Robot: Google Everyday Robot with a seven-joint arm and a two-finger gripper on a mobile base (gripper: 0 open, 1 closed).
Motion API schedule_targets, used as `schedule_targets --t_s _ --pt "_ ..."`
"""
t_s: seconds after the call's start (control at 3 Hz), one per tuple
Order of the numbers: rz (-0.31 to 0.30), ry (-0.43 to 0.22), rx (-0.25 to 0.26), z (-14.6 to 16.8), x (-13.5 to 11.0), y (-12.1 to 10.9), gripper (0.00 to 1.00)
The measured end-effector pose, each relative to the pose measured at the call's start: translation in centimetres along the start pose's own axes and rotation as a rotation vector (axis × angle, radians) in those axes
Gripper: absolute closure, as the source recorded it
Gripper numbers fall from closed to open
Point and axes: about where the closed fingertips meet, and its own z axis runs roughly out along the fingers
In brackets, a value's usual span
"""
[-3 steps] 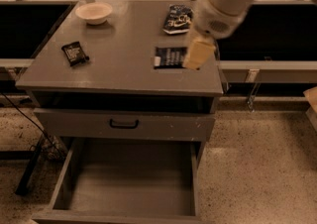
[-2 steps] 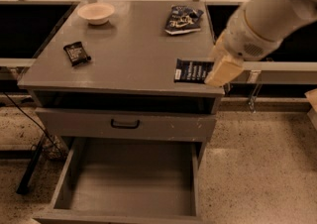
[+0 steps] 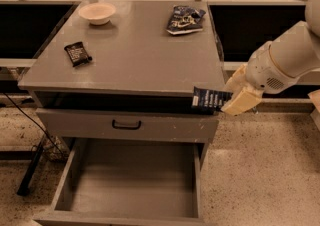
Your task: Place rxbar blueberry into middle drawer
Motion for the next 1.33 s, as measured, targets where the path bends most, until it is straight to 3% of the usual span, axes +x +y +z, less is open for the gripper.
schedule_targets --t_s 0.67,1.0,1.33 --pt "-0.008 -0.018 -0.018 1.2 0.0 0.2 1.0" --pt "-0.045 -0.07 -0.015 2.5 -0.5 2.3 1.0" --pt "-0.06 -0.102 -0.041 5.5 0.9 5.1 1.0"
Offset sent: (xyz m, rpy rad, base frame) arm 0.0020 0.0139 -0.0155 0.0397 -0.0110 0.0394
